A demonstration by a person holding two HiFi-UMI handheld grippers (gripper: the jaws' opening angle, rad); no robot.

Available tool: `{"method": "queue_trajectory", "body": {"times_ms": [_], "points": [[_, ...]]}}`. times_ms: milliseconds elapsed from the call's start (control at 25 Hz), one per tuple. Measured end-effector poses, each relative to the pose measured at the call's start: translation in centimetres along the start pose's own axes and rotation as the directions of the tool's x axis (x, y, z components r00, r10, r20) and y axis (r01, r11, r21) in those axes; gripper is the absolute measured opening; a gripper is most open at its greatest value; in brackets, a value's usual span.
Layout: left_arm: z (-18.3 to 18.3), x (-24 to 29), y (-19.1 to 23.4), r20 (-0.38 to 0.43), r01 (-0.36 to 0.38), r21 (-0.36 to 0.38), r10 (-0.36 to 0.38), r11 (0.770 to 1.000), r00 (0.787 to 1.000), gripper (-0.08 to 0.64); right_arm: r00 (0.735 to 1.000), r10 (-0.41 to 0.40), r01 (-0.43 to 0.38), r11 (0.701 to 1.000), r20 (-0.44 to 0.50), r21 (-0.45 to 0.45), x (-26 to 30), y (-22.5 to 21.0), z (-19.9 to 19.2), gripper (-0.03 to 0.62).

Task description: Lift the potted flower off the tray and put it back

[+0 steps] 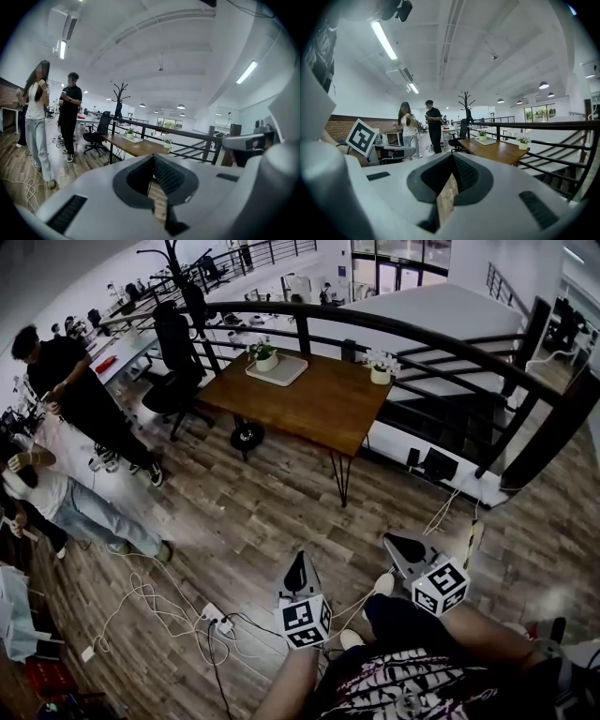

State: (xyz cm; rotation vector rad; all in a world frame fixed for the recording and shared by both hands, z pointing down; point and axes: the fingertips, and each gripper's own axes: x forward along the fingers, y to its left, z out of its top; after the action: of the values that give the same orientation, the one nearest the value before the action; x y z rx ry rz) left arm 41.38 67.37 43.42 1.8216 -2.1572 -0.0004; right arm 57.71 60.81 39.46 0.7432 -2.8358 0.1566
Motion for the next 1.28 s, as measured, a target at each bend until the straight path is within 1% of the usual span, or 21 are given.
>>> {"method": "queue_trajectory", "body": {"times_ms": [160, 280, 400, 640, 800, 960, 1120, 1200, 1280], "points": [[0.8, 1.2, 1.6, 0.008, 0.002, -0.001, -0.002, 1.0, 1.0, 0.008, 1.0, -0.007, 0.007, 1.0, 0.011, 0.014, 2.0, -0.9, 0.7, -0.003], [1.4, 2.7, 3.2, 0.001, 0.018, 0.009, -0.018, 1.0, 1.0, 0.008, 1.0, 0.007, -0.008, 1.0, 0.023, 0.007, 4.6, -1.1, 1.2, -0.003], [1.4, 4.1, 4.6, -0.016, 0.015, 0.012, -0.015, 1.0, 1.0, 0.008, 1.0, 0.022, -0.022, 1.0, 0.019, 0.022, 7.1, -1.5, 0.9, -0.003], [2.0, 8.4, 7.5, -0.033, -0.023, 0.004, 0.024, 1.0, 0.999, 0.008, 0.998, 0.056, -0.056, 0.998, 0.015, 0.034, 12.7, -3.8, 0.9, -0.003], [3.1, 13.7, 9.4, -0.042, -0.03, 0.005, 0.031, 1.0, 0.999, 0.008, 0.998, 0.066, -0.066, 0.997, 0.013, 0.04, 17.6, -6.8, 1.8, -0.003], [5.7, 20.4, 11.3, -0.034, -0.045, 0.017, 0.045, 0.999, 0.998, 0.008, 0.995, 0.097, -0.098, 0.995, 0.011, 0.032, 23.4, -10.5, 3.4, -0.003], [8.2, 26.4, 13.6, -0.027, -0.082, 0.025, 0.082, 0.996, 0.996, 0.008, 0.993, 0.122, -0.122, 0.991, 0.0, 0.049, 28.6, -14.7, 4.2, -0.003], [9.4, 28.8, 14.8, -0.023, -0.104, 0.035, 0.105, 0.994, 0.994, 0.008, 0.992, 0.126, -0.126, 0.991, -0.001, 0.052, 30.7, -16.8, 4.8, -0.003], [10.1, 30.9, 15.9, -0.025, -0.127, 0.029, 0.128, 0.991, 0.991, 0.008, 0.992, 0.129, -0.128, 0.99, -0.001, 0.059, 32.6, -18.6, 5.3, -0.003]]}}
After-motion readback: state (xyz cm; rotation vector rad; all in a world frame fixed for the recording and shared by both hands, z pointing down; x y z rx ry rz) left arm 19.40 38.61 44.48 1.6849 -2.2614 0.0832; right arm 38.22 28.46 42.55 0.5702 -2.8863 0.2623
